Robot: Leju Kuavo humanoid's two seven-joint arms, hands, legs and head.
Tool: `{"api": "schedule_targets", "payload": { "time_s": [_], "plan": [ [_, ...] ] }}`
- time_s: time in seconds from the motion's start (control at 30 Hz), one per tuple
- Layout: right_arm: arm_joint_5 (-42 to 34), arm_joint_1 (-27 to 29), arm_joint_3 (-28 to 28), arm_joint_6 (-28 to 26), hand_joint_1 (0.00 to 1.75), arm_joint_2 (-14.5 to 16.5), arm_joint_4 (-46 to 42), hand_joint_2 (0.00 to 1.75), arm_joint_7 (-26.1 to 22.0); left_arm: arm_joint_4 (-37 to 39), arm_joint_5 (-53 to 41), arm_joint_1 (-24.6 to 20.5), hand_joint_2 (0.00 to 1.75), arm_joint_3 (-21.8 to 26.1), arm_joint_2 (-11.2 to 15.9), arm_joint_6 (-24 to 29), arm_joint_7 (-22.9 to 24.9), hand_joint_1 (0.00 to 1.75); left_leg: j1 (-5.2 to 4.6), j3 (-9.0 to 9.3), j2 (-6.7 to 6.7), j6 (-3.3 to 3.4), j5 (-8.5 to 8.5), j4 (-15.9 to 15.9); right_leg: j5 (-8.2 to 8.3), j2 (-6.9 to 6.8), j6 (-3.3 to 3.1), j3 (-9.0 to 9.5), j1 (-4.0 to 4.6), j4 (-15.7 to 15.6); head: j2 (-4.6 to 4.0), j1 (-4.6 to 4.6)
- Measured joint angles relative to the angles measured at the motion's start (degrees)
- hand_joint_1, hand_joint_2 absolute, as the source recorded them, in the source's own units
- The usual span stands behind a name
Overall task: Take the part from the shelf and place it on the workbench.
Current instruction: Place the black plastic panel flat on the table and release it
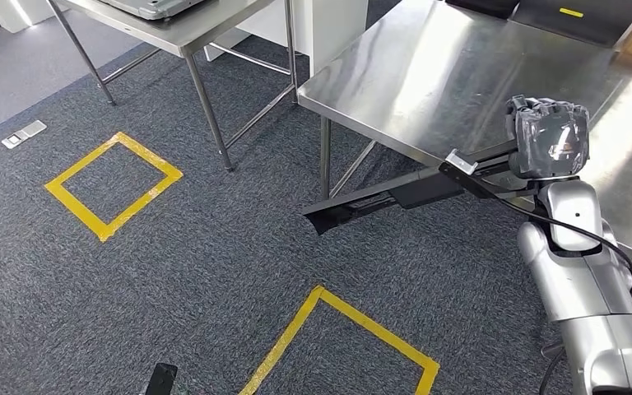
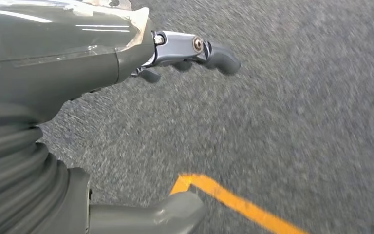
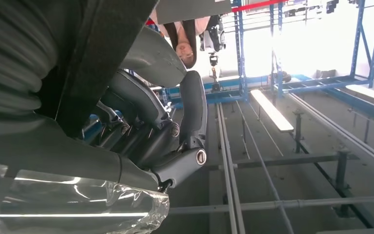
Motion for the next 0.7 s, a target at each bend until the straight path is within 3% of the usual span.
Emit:
{"api": "schedule_targets", "payload": {
  "time_s": [0.1, 0.17, 0.23, 0.27, 0.3, 0.37, 0.43, 0.5, 0.57, 0.63, 0.7],
  "plan": [
    [0.5, -0.1, -0.1, -0.1, 1.75, -0.4, 0.0, 1.75, 0.2, 0.0, 0.2, 0.0, 1.75, 0.0, -0.1, 0.0, -0.3, 0.0, 0.44, 1.26, 0.44, -0.56, 1.42, -2.7, -1.41, -0.6, 0.31, -1.24, 0.16, 2.3, 0.0, 0.11],
    [1.0, -0.1, -0.1, -0.1, 1.75, -0.6, 0.0, 1.75, 0.4, 0.0, 0.3, 0.0, 1.75, 0.0, -0.2, 0.0, -0.4, 0.0, 0.58, 1.46, 0.6, -0.71, 1.71, -3.2, -4.35, -0.93, 0.29, -4.17, -0.02, 8.6, 0.0, 0.15],
    [1.4, 0.2, 0.0, -0.2, 1.75, -0.6, 0.0, 1.75, 0.5, 0.0, 0.4, 0.0, 1.75, 0.1, -0.4, 0.0, -0.3, 0.0, 0.6, 1.35, 0.71, -0.77, 1.69, -3.2, -5.95, -0.99, 0.86, -6.44, -0.34, 13.6, 0.0, 0.15],
    [1.5, 0.3, 0.0, -0.1, 1.75, -0.6, 0.0, 1.75, 0.6, 0.0, 0.5, 0.0, 1.75, 0.1, -0.5, 0.0, -0.3, 0.0, 0.63, 1.31, 0.74, -0.83, 1.66, -3.1, -5.53, -1.06, 1.42, -6.23, -0.56, 13.3, 0.0, 0.13],
    [1.6, 0.4, 0.0, -0.1, 1.75, -0.6, 0.0, 1.75, 0.6, 0.0, 0.5, 0.0, 1.75, 0.2, -0.5, 0.0, -0.3, 0.0, 0.69, 1.28, 0.75, -0.97, 1.59, -2.9, -4.27, -1.2, 2.09, -4.85, -0.81, 10.7, 0.0, 0.15],
    [1.7, 0.3, 0.0, -0.1, 1.75, -0.5, 0.0, 1.75, 0.6, 0.0, 0.7, 0.0, 1.75, 0.2, -0.6, 0.0, -0.4, 0.0, 0.72, 1.08, 0.74, -1.57, 1.26, -2.3, -1.54, -1.7, 3.0, -0.75, -1.19, 3.0, 0.0, 0.17],
    [1.7, 0.1, 0.0, 0.0, 1.75, -0.4, 0.1, 1.75, 0.6, 0.0, 0.7, 0.1, 1.75, 0.3, -0.5, 0.0, -0.4, 0.0, 0.58, 0.73, 0.73, -2.29, 0.98, -1.6, -0.37, -1.8, 2.29, 1.24, -1.15, -0.8, 0.0, 0.09],
    [1.7, -0.2, 0.0, 0.1, 1.75, -0.3, 0.1, 1.75, 0.6, 0.0, 0.7, 0.1, 1.75, 0.4, -0.5, 0.0, -0.4, 0.0, 0.51, 0.44, 0.72, -2.78, 1.04, -1.4, -0.09, -1.54, 1.05, 1.12, -1.08, -0.8, 0.0, 0.0],
    [1.7, -0.3, 0.0, 0.1, 1.75, -0.2, 0.1, 1.75, 0.6, 0.0, 0.7, 0.1, 1.75, 0.6, -0.5, 0.1, -0.5, 0.0, 0.67, -0.08, 0.68, -3.38, 0.3, -0.5, 0.21, -1.51, 0.29, 1.06, -1.39, -0.9, 0.0, -0.02],
    [1.7, -0.4, 0.0, 0.1, 1.75, -0.1, 0.1, 1.75, 0.6, 0.0, 0.7, 0.1, 1.75, 0.6, -0.4, 0.1, -0.5, 0.0, 1.0, -2.07, 0.66, -4.21, -2.77, 4.2, 0.39, -1.51, -0.36, 0.98, -1.62, -1.0, 0.0, -0.18],
    [1.7, -0.4, 0.0, 0.1, 1.75, 0.0, 0.1, 1.75, 0.6, 0.0, 0.7, 0.1, 1.75, 0.7, -0.4, 0.1, -0.5, 0.0, 1.45, -5.37, 0.68, -4.88, -6.53, 11.9, 0.41, -1.52, -0.63, 0.87, -1.63, -1.0, 0.0, -0.26]
  ]
}}
